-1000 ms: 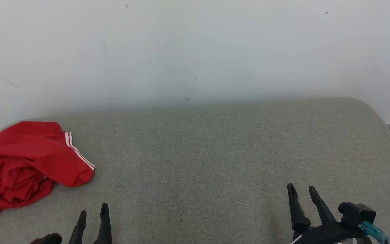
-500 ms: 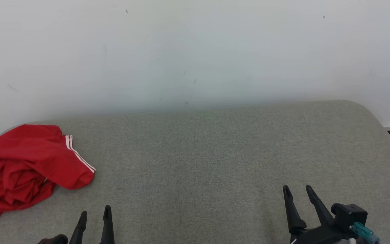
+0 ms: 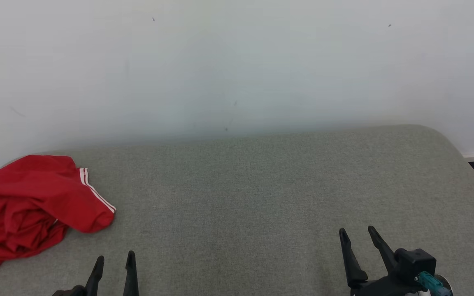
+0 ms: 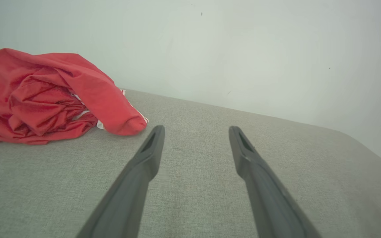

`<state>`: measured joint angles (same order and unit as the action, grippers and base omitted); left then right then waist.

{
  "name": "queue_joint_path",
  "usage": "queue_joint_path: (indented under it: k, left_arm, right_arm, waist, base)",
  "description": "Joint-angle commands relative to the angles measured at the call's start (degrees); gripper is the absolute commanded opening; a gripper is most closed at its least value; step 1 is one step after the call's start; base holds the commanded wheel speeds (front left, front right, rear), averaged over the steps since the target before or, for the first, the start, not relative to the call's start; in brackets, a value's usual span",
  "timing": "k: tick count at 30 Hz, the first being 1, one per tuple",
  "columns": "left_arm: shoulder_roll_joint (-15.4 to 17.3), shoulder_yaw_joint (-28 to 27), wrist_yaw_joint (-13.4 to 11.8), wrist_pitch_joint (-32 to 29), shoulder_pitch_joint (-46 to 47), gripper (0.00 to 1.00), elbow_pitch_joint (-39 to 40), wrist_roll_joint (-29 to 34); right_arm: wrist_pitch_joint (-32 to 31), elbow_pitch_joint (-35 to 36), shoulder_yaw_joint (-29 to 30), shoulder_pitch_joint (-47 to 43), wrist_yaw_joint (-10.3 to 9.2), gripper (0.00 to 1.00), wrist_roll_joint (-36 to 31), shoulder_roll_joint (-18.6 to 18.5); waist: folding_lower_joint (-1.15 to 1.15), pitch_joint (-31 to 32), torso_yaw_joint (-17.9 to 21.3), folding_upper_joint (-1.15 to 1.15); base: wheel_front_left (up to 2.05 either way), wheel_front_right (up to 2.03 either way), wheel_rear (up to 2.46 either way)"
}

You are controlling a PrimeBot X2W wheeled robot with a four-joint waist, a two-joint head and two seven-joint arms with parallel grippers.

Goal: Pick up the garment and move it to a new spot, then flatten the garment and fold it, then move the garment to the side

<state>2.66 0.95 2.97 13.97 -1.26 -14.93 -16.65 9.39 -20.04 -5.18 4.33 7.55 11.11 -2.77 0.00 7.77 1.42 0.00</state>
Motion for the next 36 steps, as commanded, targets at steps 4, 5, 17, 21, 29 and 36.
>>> queue_joint_path:
  k: [4,5,17,21,29,36]
  left_arm:
    - [0.34,-0.5,-0.15,0.81,-0.6,1.0,-0.36,2.48]
    - [0.35,-0.58,-0.12,0.84,-0.65,1.0,-0.48,2.68]
    - [0.36,-1.64,0.35,1.21,-0.59,1.0,-2.72,4.25]
    - [0.36,-1.86,0.41,1.21,-0.43,1.0,-2.92,4.22]
    - [0.36,-2.05,0.38,1.21,-0.13,1.0,-3.06,4.05]
    - [0.36,-2.0,0.68,1.21,-0.06,1.0,-3.29,4.2]
  right_arm:
    - [0.74,-0.32,-0.28,-0.59,-0.11,1.0,-2.2,-0.18]
    - [0.87,-0.39,-0.38,-0.63,-0.11,1.0,-2.57,-0.18]
    - [1.28,-2.25,-0.16,-0.51,-0.12,1.0,-4.32,-0.18]
    - [1.36,-2.48,-0.07,-0.32,-0.12,1.0,-4.21,-0.17]
    - [1.58,-2.89,0.22,-0.11,-0.12,1.0,-4.07,-0.17]
    - [1.51,-3.07,0.78,-0.35,-0.12,1.0,-5.03,-0.16]
  waist:
    - [0.0,0.32,-0.02,0.0]
    - [0.0,0.39,-0.02,0.0]
    - [0.0,0.28,-0.04,0.0]
    - [0.0,0.16,-0.04,0.0]
    - [0.0,0.12,-0.23,0.0]
    - [0.0,0.31,-1.21,0.0]
  base:
    - [0.0,0.0,0.0]
    - [0.0,0.0,0.0]
    - [0.0,0.0,0.0]
    - [0.0,0.0,0.0]
    - [0.0,0.0,0.0]
    - [0.0,0.0,0.0]
